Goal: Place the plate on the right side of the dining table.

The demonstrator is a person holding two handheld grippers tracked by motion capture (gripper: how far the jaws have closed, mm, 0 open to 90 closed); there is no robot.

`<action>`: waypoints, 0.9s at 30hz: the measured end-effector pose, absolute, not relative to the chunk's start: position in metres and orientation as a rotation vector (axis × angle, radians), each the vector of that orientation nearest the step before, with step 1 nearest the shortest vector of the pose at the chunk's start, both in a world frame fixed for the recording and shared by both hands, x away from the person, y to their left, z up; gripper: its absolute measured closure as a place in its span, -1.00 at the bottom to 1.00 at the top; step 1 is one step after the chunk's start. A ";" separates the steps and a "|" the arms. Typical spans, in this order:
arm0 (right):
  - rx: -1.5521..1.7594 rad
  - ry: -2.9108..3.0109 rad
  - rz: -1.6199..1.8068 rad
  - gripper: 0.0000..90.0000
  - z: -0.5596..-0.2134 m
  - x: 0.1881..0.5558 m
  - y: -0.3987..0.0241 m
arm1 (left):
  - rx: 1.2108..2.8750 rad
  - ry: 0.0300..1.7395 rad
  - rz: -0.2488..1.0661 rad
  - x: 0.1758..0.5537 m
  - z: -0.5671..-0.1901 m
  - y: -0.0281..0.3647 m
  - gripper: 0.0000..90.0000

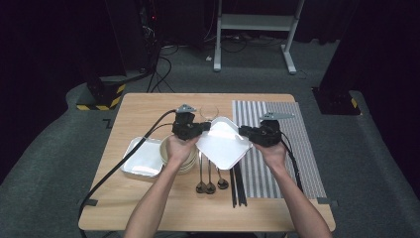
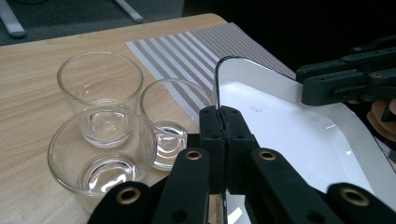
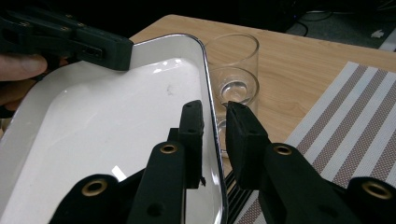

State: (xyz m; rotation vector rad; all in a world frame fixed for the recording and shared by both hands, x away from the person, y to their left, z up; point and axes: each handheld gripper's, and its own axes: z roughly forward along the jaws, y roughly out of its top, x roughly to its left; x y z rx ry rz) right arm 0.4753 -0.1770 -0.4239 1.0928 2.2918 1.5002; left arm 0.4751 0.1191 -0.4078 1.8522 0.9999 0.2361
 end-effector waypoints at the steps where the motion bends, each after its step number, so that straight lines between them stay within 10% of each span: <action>1: 1.098 2.294 1.495 0.71 -0.425 0.476 -0.176 | 1.852 1.000 0.236 0.475 -0.408 0.119 0.97; 27: 1.079 2.315 1.484 0.90 -0.424 0.485 -0.166 | 1.848 0.998 0.213 0.477 -0.410 0.118 0.97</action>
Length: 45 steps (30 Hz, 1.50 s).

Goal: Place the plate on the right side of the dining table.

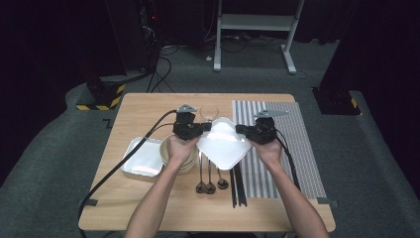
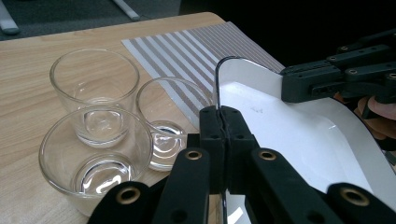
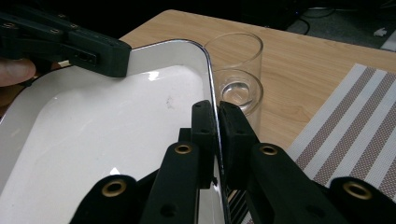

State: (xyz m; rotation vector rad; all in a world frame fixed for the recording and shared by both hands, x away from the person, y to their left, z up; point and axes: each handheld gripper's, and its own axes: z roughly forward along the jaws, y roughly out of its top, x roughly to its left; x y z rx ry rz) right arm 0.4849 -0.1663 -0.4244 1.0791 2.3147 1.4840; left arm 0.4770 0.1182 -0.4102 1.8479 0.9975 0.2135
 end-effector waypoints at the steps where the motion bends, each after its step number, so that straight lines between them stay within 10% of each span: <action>1: 1.077 2.318 1.497 0.92 -0.425 0.485 -0.167 | 1.851 0.995 0.208 0.478 -0.410 0.119 0.97; 25: 1.088 2.306 1.587 0.97 -0.426 0.486 -0.176 | 1.876 0.954 0.240 0.478 -0.410 0.115 0.92; 45: 1.156 2.291 1.550 0.97 -0.430 0.486 -0.190 | 1.913 0.937 0.283 0.475 -0.398 0.124 0.37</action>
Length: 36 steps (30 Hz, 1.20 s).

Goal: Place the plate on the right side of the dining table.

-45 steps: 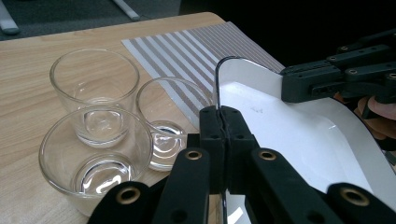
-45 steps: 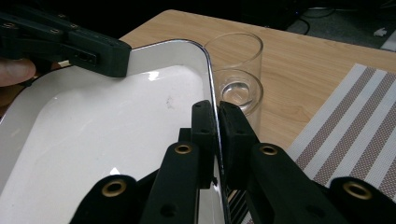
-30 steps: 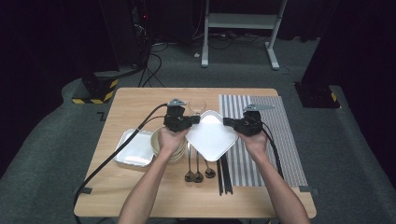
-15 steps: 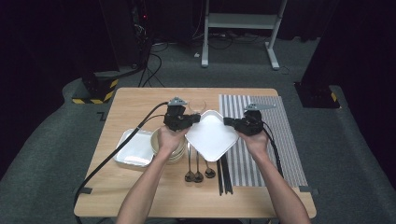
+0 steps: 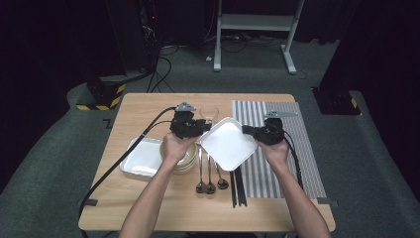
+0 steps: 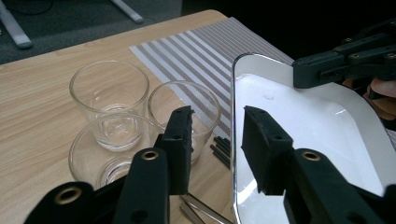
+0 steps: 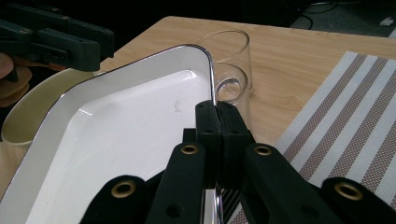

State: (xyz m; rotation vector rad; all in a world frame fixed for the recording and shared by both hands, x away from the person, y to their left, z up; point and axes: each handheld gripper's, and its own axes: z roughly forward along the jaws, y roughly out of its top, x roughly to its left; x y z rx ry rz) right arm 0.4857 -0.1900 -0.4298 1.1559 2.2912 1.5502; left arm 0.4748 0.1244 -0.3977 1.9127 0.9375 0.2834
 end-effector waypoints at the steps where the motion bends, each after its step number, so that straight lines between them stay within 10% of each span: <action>1: 1.153 2.290 1.551 0.97 -0.429 0.485 -0.190 | 1.911 0.936 0.281 0.474 -0.397 0.125 0.34; 36: 1.235 2.233 1.539 0.97 -0.436 0.481 -0.211 | 1.866 0.976 0.333 0.465 -0.391 0.149 -0.16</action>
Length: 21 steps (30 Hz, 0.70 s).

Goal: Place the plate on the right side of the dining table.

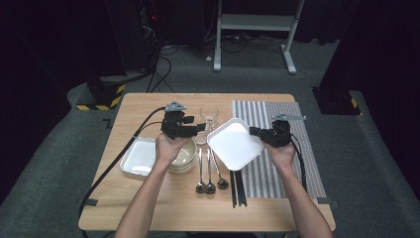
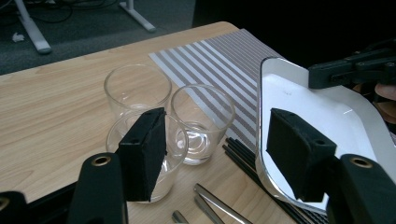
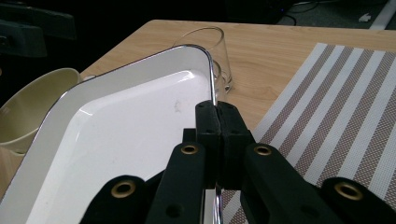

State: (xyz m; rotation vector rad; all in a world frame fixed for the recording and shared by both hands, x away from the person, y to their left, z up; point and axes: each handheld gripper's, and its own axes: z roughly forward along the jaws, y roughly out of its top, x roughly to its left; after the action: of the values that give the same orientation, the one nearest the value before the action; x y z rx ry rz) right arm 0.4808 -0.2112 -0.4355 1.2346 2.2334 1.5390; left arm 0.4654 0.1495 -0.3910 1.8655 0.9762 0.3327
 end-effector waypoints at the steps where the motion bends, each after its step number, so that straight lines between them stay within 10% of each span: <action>1: 1.235 2.233 1.539 0.97 -0.436 0.481 -0.211 | 1.866 0.976 0.333 0.465 -0.391 0.149 -0.16; 21: 1.270 2.180 1.534 0.97 -0.436 0.475 -0.232 | 1.847 1.058 0.447 0.464 -0.390 0.169 -0.15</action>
State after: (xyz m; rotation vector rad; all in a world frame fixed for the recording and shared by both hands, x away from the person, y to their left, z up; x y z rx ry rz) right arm 0.4749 -0.2319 -0.4362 1.2699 2.1796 1.5337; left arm 0.4638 0.1695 -0.3905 1.8466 1.0581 0.4472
